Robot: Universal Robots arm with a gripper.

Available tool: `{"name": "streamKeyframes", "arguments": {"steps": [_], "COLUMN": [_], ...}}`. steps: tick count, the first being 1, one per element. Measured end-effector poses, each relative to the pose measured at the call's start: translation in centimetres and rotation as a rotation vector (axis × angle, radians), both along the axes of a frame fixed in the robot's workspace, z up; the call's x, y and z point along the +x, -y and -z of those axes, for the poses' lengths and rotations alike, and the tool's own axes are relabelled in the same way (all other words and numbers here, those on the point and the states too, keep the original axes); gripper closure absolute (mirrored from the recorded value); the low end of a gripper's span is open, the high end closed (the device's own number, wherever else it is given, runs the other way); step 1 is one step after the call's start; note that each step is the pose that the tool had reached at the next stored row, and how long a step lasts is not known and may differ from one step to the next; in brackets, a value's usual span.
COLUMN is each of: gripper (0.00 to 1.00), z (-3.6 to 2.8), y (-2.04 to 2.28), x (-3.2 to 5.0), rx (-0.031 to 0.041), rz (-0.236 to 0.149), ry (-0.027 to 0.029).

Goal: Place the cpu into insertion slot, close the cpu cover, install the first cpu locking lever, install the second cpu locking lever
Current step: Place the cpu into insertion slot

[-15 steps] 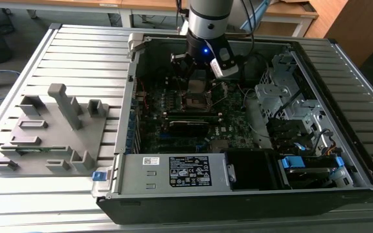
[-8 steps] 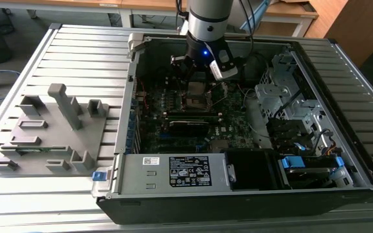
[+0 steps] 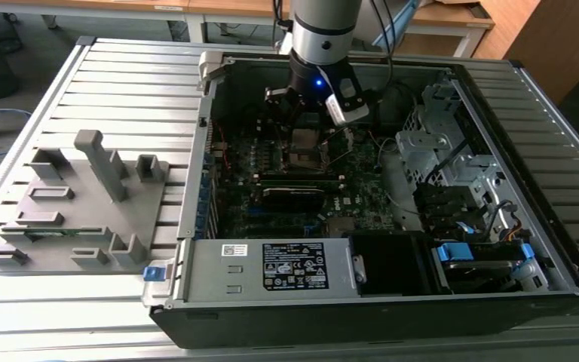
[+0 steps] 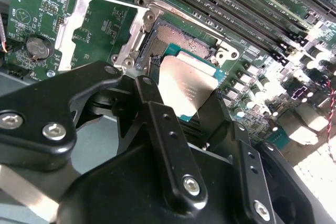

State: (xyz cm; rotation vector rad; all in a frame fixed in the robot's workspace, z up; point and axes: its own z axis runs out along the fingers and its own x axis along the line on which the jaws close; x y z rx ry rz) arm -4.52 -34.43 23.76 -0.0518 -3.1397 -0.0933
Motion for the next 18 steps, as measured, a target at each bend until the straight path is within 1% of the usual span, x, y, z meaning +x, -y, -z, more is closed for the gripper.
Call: {"name": "streamKeyframes", "arguments": {"steps": [3,11,13,18], "gripper": [0.46,0.46,0.46,0.46], "z": [0.18,0.19,0.19,0.21], "y": [0.01,0.01,0.01,0.01], "x": [0.0,0.0,-0.01,-0.01], "rx": [0.0,0.0,-0.0002,-0.0001], "rz": [0.0,0.0,0.008,0.045], "ry": [0.001,0.001,0.001,0.001]}}
